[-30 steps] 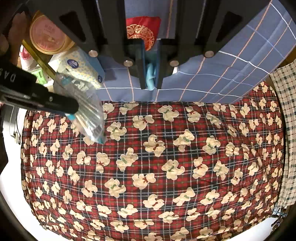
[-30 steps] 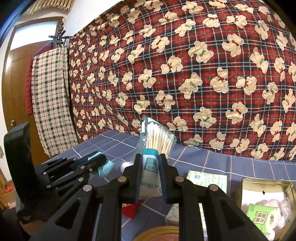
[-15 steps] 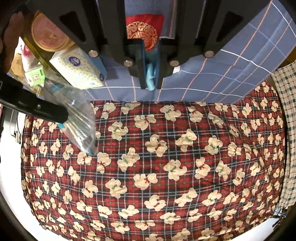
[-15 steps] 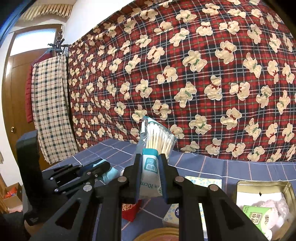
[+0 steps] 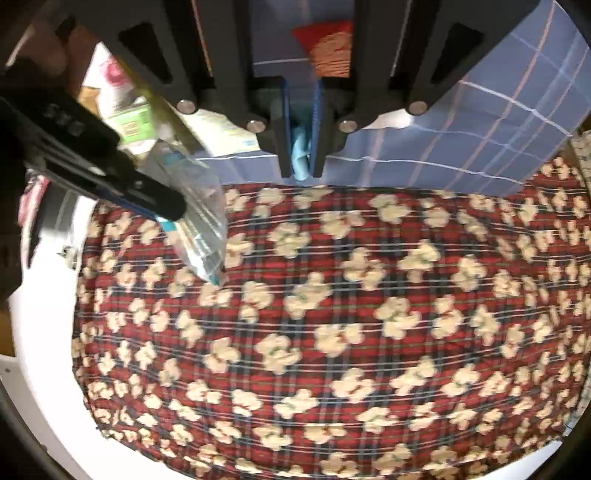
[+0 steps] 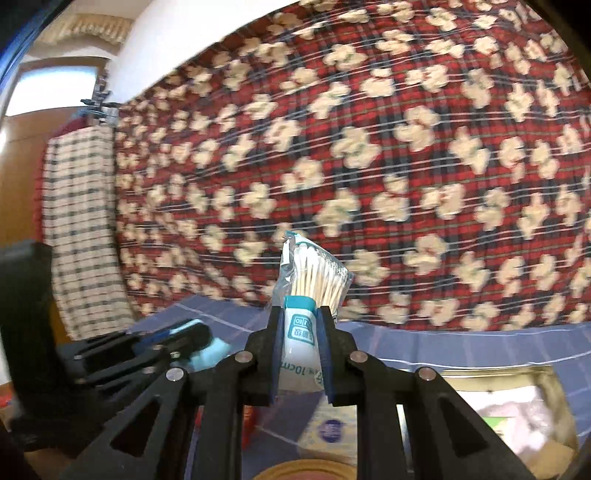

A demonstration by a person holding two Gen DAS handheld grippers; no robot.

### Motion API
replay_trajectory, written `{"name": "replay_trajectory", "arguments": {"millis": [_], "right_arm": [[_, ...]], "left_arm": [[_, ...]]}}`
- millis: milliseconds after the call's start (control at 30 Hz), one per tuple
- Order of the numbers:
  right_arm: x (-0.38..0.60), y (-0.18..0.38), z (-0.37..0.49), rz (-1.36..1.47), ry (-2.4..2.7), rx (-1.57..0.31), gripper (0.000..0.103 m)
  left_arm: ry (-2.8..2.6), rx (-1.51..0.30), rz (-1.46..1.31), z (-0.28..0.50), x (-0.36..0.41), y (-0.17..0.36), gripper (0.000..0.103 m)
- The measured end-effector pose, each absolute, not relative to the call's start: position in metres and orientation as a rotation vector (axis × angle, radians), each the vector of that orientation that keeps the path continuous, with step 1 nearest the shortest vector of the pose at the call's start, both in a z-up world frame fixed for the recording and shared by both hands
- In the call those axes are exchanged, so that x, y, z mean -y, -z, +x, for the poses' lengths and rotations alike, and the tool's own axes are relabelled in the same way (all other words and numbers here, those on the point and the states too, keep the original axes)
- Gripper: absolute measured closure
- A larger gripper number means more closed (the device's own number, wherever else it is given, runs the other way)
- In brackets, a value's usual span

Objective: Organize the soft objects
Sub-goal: 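Lift the swab pack and teal cloth and carry both toward the gold tray, then open the left tool over the tray while the right tool releases the swab pack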

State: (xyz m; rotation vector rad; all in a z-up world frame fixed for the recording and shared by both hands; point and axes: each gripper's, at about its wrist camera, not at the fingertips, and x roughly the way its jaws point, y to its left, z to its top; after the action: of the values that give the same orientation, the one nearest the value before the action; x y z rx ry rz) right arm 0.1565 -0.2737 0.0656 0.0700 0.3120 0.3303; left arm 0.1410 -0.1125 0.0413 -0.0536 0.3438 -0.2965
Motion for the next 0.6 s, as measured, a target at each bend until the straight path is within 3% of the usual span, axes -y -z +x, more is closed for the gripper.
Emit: {"name": "replay_trajectory", "arguments": {"millis": [333, 600], "right_arm": [[0.336, -0.084, 0.148, 0.115, -0.137, -0.295, 0.083], [0.391, -0.076, 0.160, 0.107, -0.040, -0.401, 0.083]], "left_arm": [[0.462, -0.376, -0.020, 0.150, 0.186, -0.053, 0.097], [0.598, -0.460, -0.032, 0.158, 0.244, -0.050, 0.097]]}}
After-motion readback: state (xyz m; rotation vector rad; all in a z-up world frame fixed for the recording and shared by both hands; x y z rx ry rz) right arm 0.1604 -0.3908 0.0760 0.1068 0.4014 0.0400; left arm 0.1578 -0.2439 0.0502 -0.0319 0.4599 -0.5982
